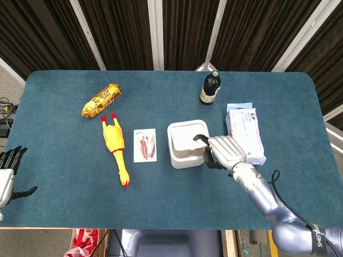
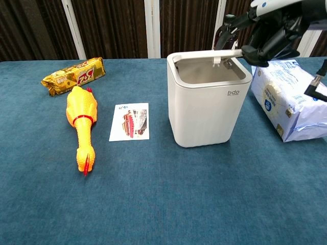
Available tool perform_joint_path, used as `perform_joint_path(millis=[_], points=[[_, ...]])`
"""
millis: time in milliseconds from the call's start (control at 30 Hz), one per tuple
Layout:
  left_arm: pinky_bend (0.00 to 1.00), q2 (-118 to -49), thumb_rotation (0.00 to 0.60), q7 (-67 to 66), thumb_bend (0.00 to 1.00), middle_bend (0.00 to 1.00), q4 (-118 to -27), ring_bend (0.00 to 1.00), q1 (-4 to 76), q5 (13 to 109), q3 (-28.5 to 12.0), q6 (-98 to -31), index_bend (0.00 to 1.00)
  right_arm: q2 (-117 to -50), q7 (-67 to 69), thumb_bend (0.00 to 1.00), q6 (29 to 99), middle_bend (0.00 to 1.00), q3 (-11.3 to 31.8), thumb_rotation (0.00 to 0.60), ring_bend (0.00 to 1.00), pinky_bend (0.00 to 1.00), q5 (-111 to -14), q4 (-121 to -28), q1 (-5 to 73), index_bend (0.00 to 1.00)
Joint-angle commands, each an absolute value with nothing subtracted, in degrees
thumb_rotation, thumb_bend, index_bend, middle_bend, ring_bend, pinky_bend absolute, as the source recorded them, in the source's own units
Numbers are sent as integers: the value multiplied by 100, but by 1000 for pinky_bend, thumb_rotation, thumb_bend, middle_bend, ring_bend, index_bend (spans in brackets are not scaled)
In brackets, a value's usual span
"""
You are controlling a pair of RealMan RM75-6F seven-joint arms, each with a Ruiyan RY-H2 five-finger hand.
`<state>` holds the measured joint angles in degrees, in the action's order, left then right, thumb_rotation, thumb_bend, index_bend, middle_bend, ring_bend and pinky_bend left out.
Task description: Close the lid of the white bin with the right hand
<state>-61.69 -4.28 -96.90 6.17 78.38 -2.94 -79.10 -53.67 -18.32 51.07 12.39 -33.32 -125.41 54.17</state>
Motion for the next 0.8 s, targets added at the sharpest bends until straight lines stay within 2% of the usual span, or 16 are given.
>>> perform_joint_path(millis=[33,400,800], points=[[0,-6167,600,-425,0,0,-9689,0,616,7840,-291,-7910,0,-5408,-1835,715,5125,755,1174,600,872,836,-3345,-12572,5403,247],[0,-6176,600,-447,0,0,-9672,0,625,7826,-295,-7911,0,-5624,-1881,715,5168,755,890,600,871,836,-3467,-12585,5366,247],[0,-6179,600,-458,0,0,-9669,0,622,7817,-293,-7923,0,-5768,-1845,715,5252,755,767,600,872,836,-3499,-12507,5335,247]])
